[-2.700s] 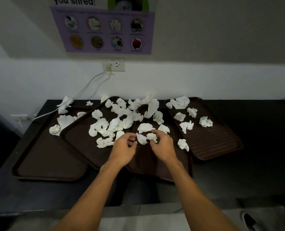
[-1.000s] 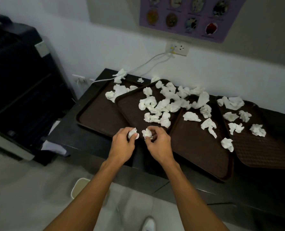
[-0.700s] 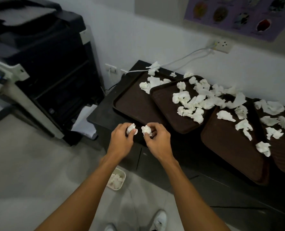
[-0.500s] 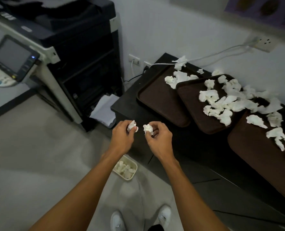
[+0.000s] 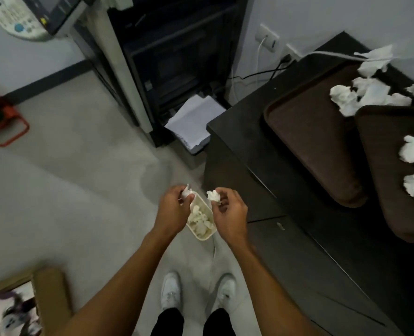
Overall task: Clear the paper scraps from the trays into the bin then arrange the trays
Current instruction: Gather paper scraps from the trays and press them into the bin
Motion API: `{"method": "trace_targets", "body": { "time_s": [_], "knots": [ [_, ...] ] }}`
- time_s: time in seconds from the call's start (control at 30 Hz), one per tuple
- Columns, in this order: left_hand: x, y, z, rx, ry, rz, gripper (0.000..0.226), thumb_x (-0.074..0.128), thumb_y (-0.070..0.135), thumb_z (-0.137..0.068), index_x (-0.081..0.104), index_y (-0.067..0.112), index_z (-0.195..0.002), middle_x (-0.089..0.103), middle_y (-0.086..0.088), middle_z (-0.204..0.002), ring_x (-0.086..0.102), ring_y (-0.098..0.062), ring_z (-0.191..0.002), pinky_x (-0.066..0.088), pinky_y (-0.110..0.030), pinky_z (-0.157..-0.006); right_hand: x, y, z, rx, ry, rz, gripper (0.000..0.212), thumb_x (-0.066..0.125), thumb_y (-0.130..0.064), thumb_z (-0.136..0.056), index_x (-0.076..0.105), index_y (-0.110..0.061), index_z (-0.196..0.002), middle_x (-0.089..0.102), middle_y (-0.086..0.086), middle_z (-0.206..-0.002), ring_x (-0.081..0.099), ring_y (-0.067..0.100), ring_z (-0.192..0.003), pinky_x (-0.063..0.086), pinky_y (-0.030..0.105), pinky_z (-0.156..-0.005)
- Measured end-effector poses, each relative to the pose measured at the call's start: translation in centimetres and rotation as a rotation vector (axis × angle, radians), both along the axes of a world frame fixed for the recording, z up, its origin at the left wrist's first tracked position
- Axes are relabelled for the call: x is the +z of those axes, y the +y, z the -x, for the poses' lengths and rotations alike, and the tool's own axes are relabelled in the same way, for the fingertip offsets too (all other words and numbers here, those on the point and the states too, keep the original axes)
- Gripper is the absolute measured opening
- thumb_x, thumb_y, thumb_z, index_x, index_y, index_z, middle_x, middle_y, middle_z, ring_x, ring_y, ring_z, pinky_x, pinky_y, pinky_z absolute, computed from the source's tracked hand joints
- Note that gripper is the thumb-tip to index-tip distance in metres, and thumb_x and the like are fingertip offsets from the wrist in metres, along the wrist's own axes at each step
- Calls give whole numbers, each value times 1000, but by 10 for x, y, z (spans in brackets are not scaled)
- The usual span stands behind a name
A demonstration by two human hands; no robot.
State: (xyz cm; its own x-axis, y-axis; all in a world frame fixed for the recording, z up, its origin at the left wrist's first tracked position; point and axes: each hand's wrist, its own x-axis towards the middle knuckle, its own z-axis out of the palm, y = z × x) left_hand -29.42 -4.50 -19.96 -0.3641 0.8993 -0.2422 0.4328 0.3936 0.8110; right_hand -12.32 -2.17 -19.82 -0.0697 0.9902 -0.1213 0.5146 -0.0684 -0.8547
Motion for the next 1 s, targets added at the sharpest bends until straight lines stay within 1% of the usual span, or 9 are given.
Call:
{"method": "trace_targets", "body": {
  "time_s": [0.07, 0.2, 0.3, 0.4, 0.6, 0.67, 0.8, 0.9, 1.0],
  "knots": [
    [-25, 3, 2, 57, -9, 34, 35, 70, 25, -95, 68, 10, -127, 71, -7, -119, 69, -20, -102, 59, -37, -92, -30, 9, 3, 36, -10, 42, 32, 72, -8, -91, 67, -21, -121, 63, -6, -114, 67, 8, -93, 60, 26, -79],
    [-80, 7, 9, 158, -46, 79, 37, 74, 22, -93, 67, 8, -126, 71, -3, -113, 70, -19, -99, 59, -32, -86, -90, 26, 12, 78, -65, 104, 34, 72, -12, -93, 65, -19, -126, 67, -3, -119, 67, 12, -99, 50, 3, -75],
    [-124, 8, 19, 200, -53, 105, 32, 76, 23, -91, 71, 10, -120, 74, -1, -106, 71, -17, -94, 58, -31, -86, -139, 34, 19, 126, -119, 138, 29, 73, -14, -94, 67, -17, -122, 68, -3, -118, 64, 10, -99, 44, -2, -74],
    [-170, 11, 30, 222, -54, 139, 30, 76, 24, -91, 73, 11, -117, 76, -4, -106, 72, -18, -95, 58, -39, -92, -190, 37, 30, 166, -168, 155, 28, 73, -16, -94, 68, -16, -122, 69, 1, -121, 65, 14, -105, 56, 19, -88],
    [-247, 18, 47, 214, -1, 135, 32, 73, 29, -93, 72, 12, -121, 75, 0, -109, 69, -14, -93, 59, -34, -87, -293, 46, 59, 122, -241, 144, 26, 70, -24, -95, 68, -19, -121, 69, 3, -120, 65, 20, -108, 61, 35, -91],
    [-268, 19, 50, 216, 13, 135, 31, 72, 33, -94, 73, 15, -119, 75, 4, -106, 69, -11, -90, 58, -32, -83, -323, 52, 73, 96, -267, 189, 30, 68, -26, -96, 66, -20, -125, 67, 4, -124, 64, 23, -113, 59, 39, -94],
    [-301, 15, 48, 221, 12, 166, 25, 70, 36, -94, 73, 19, -113, 75, 7, -100, 68, -8, -85, 56, -28, -78, -369, 56, 87, 216, -439, 375, 54, 68, -36, -96, 52, -21, -146, 58, 8, -141, 54, 28, -128, 49, 44, -107],
    [-320, 8, 45, 216, 12, 215, 26, 69, 38, -94, 72, 21, -113, 75, 9, -100, 68, -9, -85, 57, -32, -78, -380, 49, 72, 180, -538, 350, 48, 67, -26, -94, 56, -20, -140, 59, 9, -139, 51, 28, -129, 48, 47, -106],
    [-334, 3, 40, 223, 21, 263, 27, 68, 40, -93, 72, 21, -112, 75, 7, -99, 68, -13, -85, 58, -35, -78, -383, 39, 44, 148, -621, 285, 54, 69, -22, -87, 54, -20, -139, 55, 7, -143, 45, 26, -132, 42, 46, -110]
  ]
}}
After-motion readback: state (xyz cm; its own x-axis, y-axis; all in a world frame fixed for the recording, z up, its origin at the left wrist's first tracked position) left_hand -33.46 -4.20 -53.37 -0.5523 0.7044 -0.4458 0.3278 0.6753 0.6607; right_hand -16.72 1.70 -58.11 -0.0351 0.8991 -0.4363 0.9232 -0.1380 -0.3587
